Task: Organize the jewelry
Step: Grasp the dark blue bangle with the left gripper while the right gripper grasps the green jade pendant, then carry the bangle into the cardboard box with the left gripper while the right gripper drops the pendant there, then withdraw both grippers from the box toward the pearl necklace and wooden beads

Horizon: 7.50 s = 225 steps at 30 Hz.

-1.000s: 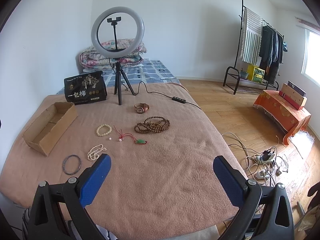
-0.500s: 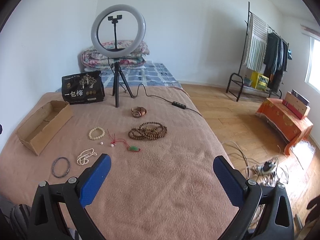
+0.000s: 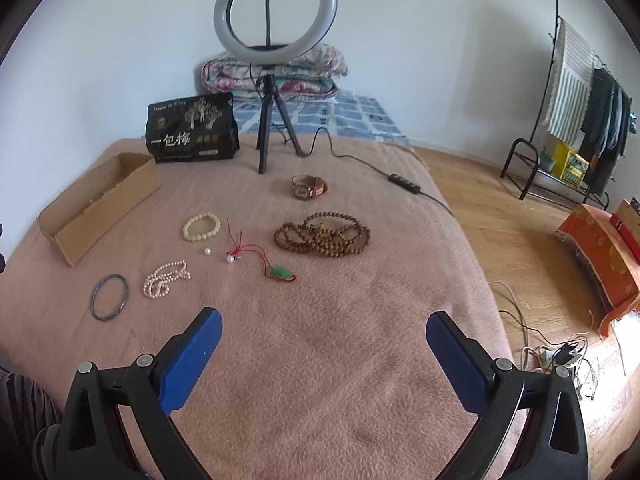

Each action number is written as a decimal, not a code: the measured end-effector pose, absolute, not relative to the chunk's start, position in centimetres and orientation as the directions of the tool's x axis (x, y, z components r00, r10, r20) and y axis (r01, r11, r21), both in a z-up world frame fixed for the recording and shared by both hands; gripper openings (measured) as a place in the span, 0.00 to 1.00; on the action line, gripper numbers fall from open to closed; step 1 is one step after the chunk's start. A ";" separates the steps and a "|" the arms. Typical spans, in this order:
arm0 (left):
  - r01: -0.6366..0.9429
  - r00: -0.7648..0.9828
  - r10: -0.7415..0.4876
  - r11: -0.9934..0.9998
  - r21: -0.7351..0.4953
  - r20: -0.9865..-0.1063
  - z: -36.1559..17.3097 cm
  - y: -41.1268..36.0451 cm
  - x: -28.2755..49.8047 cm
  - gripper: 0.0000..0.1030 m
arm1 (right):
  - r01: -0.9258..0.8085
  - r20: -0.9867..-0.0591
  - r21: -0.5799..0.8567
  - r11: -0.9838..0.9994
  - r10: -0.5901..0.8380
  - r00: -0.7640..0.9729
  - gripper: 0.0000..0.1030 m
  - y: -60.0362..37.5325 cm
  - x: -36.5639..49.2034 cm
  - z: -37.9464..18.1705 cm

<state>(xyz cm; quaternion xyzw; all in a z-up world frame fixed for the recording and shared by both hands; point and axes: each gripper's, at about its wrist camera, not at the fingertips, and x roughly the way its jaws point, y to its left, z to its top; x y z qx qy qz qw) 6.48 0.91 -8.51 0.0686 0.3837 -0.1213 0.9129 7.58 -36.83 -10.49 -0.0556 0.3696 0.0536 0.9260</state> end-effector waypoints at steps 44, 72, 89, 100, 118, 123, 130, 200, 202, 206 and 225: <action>0.287 0.499 -0.125 0.958 0.028 -0.858 -22.7 -4.7 16.1 1.00 | -0.285 -0.820 -0.003 0.959 0.160 0.550 0.89 -33.4 19.7 -19.4; 0.344 0.510 -0.185 0.939 0.002 -0.840 -22.0 -5.2 15.5 0.79 | -0.320 -0.831 0.042 0.947 0.211 0.515 0.11 -32.8 20.0 -19.8; 0.342 0.517 -0.218 0.939 -0.034 -0.828 -21.3 -4.9 15.2 0.72 | -0.344 -0.806 0.015 0.939 0.215 0.552 0.11 -32.3 19.0 -18.4; 0.346 0.610 -0.231 0.938 -0.007 -0.758 -17.1 -4.8 14.4 0.72 | -0.357 -0.760 0.021 0.934 0.247 0.601 0.11 -32.3 17.1 -14.6; 0.237 0.740 -0.175 0.971 0.009 -0.649 -10.0 1.9 14.9 0.72 | -0.474 -0.659 -0.016 0.880 0.347 0.667 0.11 -25.4 16.1 -5.5; 0.189 0.763 -0.142 0.982 0.008 -0.631 -9.0 4.8 15.5 0.72 | -0.516 -0.637 -0.031 0.856 0.381 0.670 0.11 -22.3 16.3 -3.5; 0.116 0.782 -0.074 0.993 0.027 -0.619 -9.0 8.7 16.4 0.72 | -0.575 -0.610 -0.037 0.818 0.437 0.661 0.11 -17.6 17.3 -1.2; 0.044 0.736 -0.046 0.999 -0.020 -0.675 -11.3 12.6 17.9 0.84 | -0.487 -0.612 -0.001 0.874 0.385 0.692 1.00 -9.7 23.3 -4.7; 0.066 0.741 -0.065 0.998 -0.024 -0.668 -10.9 11.6 17.6 0.84 | -0.463 -0.601 -0.014 0.886 0.363 0.712 1.00 -10.8 22.8 -4.3; 0.105 0.747 -0.089 0.994 -0.015 -0.659 -10.3 9.2 17.2 0.84 | -0.432 -0.588 0.001 0.902 0.350 0.729 1.00 -13.9 21.9 -3.7; 0.345 0.664 -0.291 0.937 -0.064 -0.688 -11.6 -2.1 16.8 0.84 | -0.216 -0.649 0.052 0.975 0.198 0.735 1.00 -32.3 19.3 -5.0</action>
